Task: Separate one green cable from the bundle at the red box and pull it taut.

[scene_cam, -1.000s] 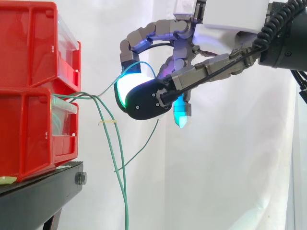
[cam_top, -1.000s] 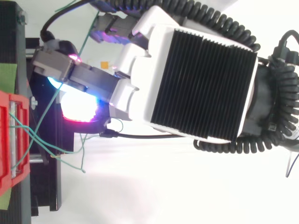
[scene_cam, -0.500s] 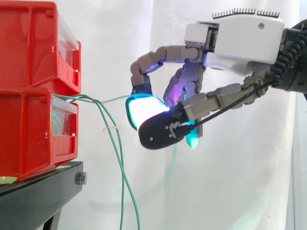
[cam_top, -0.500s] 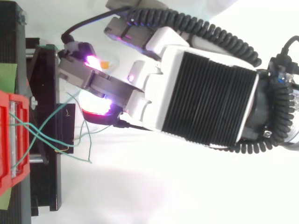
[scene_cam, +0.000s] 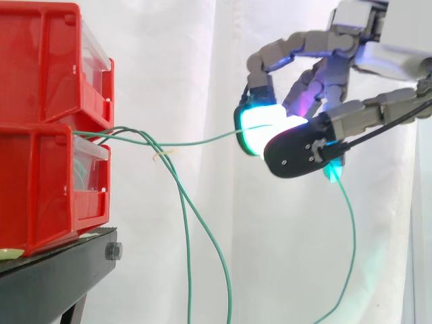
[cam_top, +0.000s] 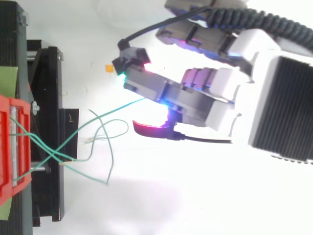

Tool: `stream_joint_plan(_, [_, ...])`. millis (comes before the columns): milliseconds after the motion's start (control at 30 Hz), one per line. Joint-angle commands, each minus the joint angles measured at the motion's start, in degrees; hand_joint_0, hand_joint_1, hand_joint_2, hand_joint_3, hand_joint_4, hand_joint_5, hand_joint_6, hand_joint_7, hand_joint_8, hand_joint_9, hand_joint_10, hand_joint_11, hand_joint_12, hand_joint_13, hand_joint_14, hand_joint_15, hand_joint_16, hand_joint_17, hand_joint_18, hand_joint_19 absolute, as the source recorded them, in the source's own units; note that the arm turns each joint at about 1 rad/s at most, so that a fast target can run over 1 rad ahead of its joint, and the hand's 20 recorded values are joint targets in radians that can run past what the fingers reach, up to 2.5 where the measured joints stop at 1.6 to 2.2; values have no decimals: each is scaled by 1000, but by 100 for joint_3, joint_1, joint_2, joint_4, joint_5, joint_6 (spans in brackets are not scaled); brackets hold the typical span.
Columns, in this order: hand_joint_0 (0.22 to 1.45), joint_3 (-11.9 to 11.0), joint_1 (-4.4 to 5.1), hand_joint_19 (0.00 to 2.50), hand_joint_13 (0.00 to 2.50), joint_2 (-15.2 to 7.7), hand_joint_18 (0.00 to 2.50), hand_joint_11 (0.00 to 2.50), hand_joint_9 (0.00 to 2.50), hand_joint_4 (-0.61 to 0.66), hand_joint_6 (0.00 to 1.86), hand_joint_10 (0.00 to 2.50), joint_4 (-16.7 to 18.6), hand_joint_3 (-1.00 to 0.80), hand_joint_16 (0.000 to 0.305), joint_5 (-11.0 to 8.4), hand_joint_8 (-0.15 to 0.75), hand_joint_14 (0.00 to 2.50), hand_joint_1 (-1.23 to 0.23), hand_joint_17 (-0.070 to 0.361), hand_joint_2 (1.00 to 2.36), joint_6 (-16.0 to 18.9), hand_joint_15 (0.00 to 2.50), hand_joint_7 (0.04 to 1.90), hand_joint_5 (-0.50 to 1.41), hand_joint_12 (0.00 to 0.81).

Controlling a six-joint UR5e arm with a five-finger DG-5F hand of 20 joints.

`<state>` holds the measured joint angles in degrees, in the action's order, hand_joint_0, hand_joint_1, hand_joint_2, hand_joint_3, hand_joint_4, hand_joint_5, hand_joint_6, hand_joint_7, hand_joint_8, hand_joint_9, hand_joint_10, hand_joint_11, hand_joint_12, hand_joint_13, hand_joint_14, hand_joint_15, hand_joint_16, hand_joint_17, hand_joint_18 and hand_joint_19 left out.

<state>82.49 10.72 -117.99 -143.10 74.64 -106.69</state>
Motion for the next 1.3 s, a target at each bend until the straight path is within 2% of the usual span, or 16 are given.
stream_joint_plan(0, [743,83,9,578,1096,100,691,102,1703,61,505,3,19,-164,45,7,208,14,-784,102,1022,0,487,1271,136,395])
stream_joint_plan(233, [741,83,36,575,1094,109,693,91,1702,63,505,2,-7,-165,45,-29,204,14,-781,102,1022,114,492,1267,136,398])
stream_joint_plan(367, [740,74,53,575,1092,100,693,103,1704,69,505,3,-25,-171,45,-143,205,14,-779,102,1022,509,491,1269,136,397])
stream_joint_plan(467, [741,83,71,574,1092,100,693,97,1704,67,505,2,-104,-174,45,-327,205,15,-778,102,1021,1089,492,1272,136,397])
stream_joint_plan(633, [732,83,106,577,1095,100,693,108,1704,46,505,3,-254,-161,45,-565,210,15,-774,102,1021,1643,494,1273,135,396])
stream_joint_plan(667, [727,83,115,575,1094,100,694,103,1705,38,505,3,-271,-156,46,-635,209,14,-774,103,1021,1863,495,1270,135,400])
stream_joint_plan(700, [724,83,115,575,1095,100,695,110,1706,37,505,3,-271,-153,46,-635,210,14,-774,103,1021,1863,492,1270,135,398])
stream_joint_plan(733, [724,83,124,574,1095,100,695,110,1706,36,505,3,-315,-155,46,-696,210,14,-774,103,1021,2179,495,1272,135,397])
stream_joint_plan(867, [724,83,159,572,1097,109,694,119,1716,38,505,4,-456,-176,46,-732,204,14,-778,103,1019,2663,491,1283,135,400])
stream_joint_plan(967, [725,83,176,582,1096,100,696,112,1720,36,505,4,-579,-188,47,-767,213,14,-774,105,1018,2909,495,1284,134,403])
stream_joint_plan(1133, [726,83,203,588,1100,100,699,119,1725,32,505,4,-711,-197,47,-811,206,14,-769,106,1017,3093,490,1284,134,406])
stream_joint_plan(1267, [724,83,238,587,1104,100,703,119,1725,33,505,4,-1124,-189,47,-960,209,14,-767,106,1018,3612,492,1293,133,409])
